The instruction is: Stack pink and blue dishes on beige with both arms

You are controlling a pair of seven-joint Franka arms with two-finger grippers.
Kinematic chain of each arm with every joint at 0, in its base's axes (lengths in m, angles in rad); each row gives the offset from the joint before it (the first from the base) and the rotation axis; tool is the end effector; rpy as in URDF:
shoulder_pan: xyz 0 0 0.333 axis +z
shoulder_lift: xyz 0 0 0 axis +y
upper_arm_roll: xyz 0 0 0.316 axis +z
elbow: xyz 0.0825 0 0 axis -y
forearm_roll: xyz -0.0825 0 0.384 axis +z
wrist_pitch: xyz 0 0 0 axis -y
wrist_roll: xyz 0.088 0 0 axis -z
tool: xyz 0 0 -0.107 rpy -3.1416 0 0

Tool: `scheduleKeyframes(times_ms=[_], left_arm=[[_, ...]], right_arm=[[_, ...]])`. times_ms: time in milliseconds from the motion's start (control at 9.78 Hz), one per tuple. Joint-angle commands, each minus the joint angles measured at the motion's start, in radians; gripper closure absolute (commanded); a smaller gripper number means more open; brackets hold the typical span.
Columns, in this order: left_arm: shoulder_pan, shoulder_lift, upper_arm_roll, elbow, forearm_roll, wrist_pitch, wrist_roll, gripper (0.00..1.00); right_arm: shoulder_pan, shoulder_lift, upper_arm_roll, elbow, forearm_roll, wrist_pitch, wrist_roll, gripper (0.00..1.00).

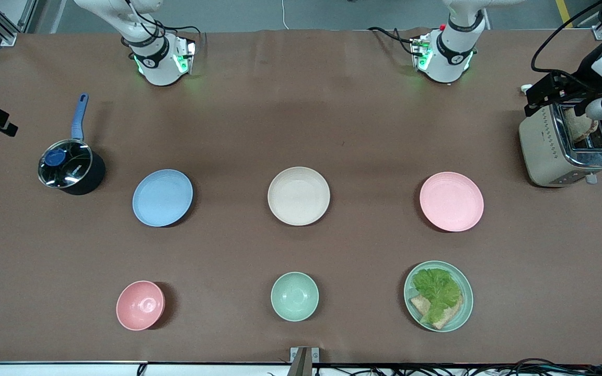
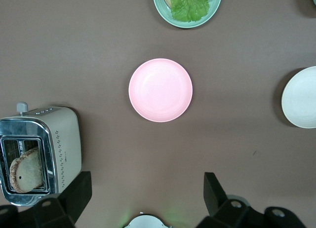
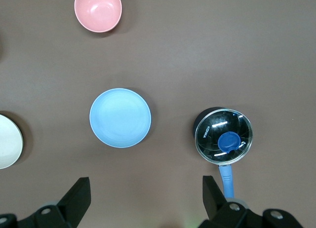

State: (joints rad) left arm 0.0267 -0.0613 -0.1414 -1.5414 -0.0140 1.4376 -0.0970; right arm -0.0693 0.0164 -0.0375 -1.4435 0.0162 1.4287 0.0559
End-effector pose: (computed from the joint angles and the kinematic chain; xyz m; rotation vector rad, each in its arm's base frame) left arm 0.5176 -0.0640 0.6594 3.1400 -0.0295 -0.0682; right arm 0.5419 -0.0560 0.6624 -3.1149 0.2508 0.0481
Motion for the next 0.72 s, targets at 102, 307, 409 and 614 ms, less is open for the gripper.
scheduleKeyframes(times_ms=[102, 307, 409, 614], left_arm=[[-0.002, 0.035, 0.002, 0.024, 0.05, -0.012, 0.005, 0.0], [0.008, 0.092, 0.0, 0.044, 0.065, -0.009, 0.013, 0.0], [0.025, 0.139, 0.003, 0.041, 0.075, 0.019, 0.011, 0.0], [0.099, 0.176, 0.002, -0.108, 0.071, 0.209, 0.013, 0.0]], right_arm=[[-0.004, -0.018, 0.002, -0.006, -0.009, -0.014, -0.013, 0.0], [-0.006, -0.013, 0.004, -0.009, 0.005, -0.013, -0.013, 0.0], [-0.009, 0.008, 0.004, -0.009, 0.019, -0.01, -0.016, 0.0], [-0.015, 0.075, 0.001, -0.073, 0.077, 0.072, -0.068, 0.0]])
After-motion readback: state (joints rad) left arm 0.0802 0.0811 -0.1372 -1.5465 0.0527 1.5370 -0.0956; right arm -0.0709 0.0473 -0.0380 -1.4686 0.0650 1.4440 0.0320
